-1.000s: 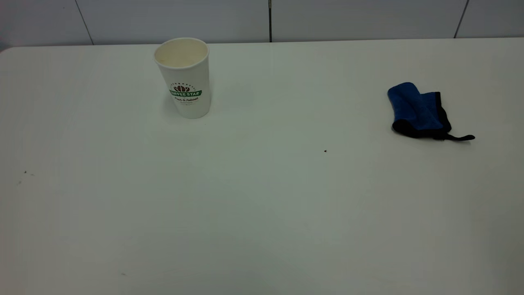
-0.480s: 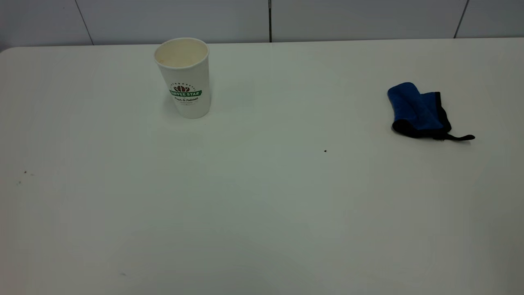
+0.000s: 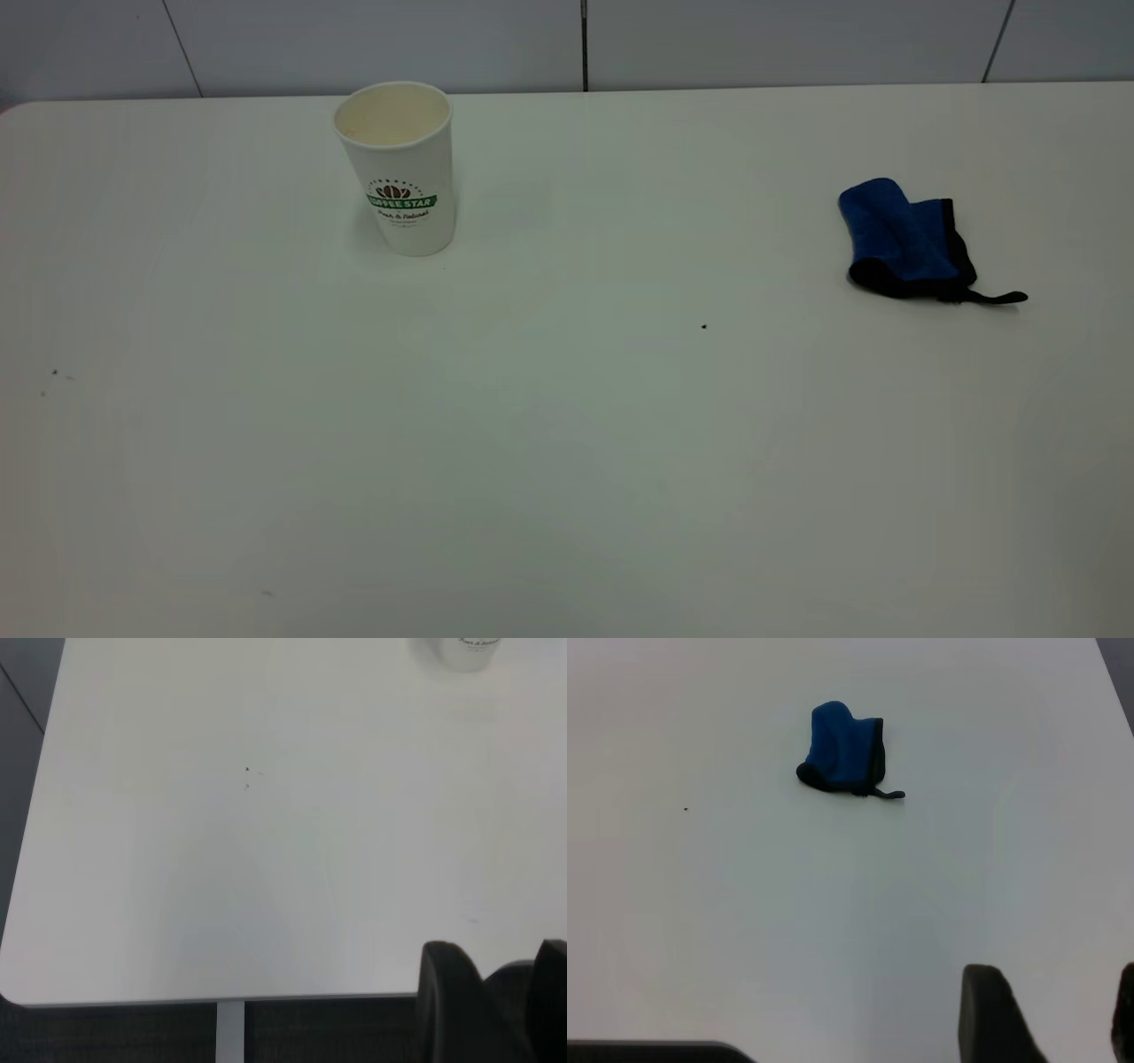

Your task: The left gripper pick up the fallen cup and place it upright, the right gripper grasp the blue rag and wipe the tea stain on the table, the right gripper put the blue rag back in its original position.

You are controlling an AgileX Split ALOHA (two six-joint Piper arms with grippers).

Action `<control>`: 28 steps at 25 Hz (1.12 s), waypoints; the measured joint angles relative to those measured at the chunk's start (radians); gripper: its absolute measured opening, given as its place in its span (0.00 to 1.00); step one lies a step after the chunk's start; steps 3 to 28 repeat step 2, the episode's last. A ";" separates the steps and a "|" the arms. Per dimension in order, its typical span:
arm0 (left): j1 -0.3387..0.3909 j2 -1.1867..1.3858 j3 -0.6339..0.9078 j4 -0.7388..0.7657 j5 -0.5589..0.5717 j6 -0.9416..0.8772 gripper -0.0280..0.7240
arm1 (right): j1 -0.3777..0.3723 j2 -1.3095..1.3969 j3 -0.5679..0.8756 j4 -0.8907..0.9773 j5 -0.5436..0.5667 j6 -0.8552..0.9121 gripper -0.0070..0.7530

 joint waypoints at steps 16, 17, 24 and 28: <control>0.000 0.000 0.000 0.000 0.000 0.000 0.36 | 0.000 0.000 0.000 0.000 0.000 0.000 0.49; 0.000 0.000 0.000 0.000 0.000 0.000 0.36 | 0.000 0.000 0.000 0.000 0.000 0.000 0.49; 0.000 0.000 0.000 0.000 0.000 0.000 0.36 | 0.000 0.000 0.000 0.000 0.000 0.000 0.49; 0.000 0.000 0.000 0.000 0.000 0.000 0.36 | 0.000 0.000 0.000 0.000 0.000 0.000 0.49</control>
